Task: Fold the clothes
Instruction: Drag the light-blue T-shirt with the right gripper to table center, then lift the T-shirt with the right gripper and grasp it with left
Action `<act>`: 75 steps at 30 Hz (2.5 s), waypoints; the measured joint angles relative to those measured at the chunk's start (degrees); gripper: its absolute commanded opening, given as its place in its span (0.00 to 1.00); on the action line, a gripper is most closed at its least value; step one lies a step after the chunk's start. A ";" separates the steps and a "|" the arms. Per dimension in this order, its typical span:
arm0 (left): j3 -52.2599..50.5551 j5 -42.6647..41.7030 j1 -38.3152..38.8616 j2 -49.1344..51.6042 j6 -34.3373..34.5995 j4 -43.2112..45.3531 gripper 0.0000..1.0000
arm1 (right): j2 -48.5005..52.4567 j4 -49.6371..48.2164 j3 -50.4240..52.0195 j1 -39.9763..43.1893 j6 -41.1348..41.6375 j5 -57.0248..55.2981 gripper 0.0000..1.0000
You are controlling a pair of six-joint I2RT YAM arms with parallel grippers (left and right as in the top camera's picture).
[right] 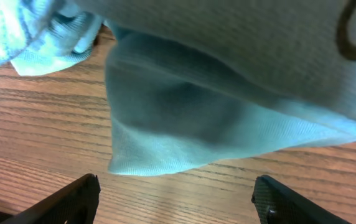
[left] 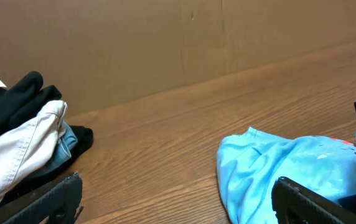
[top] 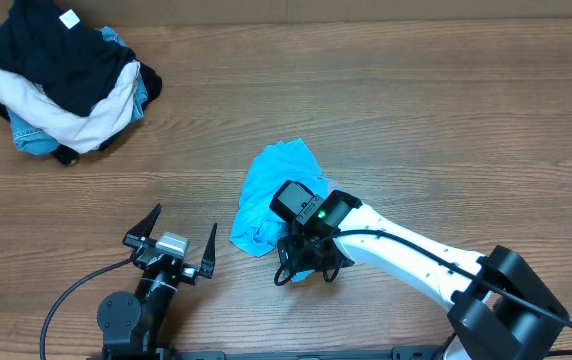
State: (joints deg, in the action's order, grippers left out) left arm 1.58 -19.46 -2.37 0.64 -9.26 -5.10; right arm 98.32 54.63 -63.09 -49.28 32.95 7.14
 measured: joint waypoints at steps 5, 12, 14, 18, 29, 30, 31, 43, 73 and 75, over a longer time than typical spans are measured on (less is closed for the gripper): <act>0.00 0.00 0.00 0.00 0.00 -0.02 1.00 | 0.11 -2.82 0.02 -0.17 -1.92 -3.61 0.85; 0.00 0.00 0.00 0.00 0.00 0.00 1.00 | 6.45 -4.46 0.02 -1.44 -2.64 -6.73 0.66; 0.00 0.00 0.00 0.00 0.00 -0.02 1.00 | 6.45 -4.04 0.02 -1.44 -1.46 -8.39 0.45; 0.00 0.00 0.00 0.00 0.00 -0.02 1.00 | 6.71 1.18 -1.77 -1.46 0.37 -13.90 0.14; -0.04 0.04 0.00 0.00 0.00 0.00 1.00 | 7.39 33.07 -45.97 -1.46 5.99 -26.67 0.08; -0.04 0.02 0.00 -0.02 0.00 0.00 1.00 | 7.39 35.63 -51.21 -1.44 6.05 -27.39 0.08; -0.04 0.00 0.00 0.00 0.00 0.00 1.00 | 7.30 38.51 -57.68 -1.44 5.99 -28.24 0.08; -0.07 0.00 0.00 0.00 0.00 0.00 1.00 | 1.33 42.73 -85.26 -1.44 -0.63 -28.11 0.09; 6.08 -35.15 0.00 0.33 15.93 20.94 1.00 | 0.15 42.56 -85.59 -1.44 -2.80 -24.92 0.15; 11.76 -35.95 0.00 3.41 16.72 12.09 1.00 | 0.15 42.05 -85.59 -1.44 -2.78 -24.92 0.15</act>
State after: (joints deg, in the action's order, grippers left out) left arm 13.34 -55.42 -2.37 4.05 7.46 6.98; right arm 98.48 96.68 -148.68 -50.72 30.17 -17.78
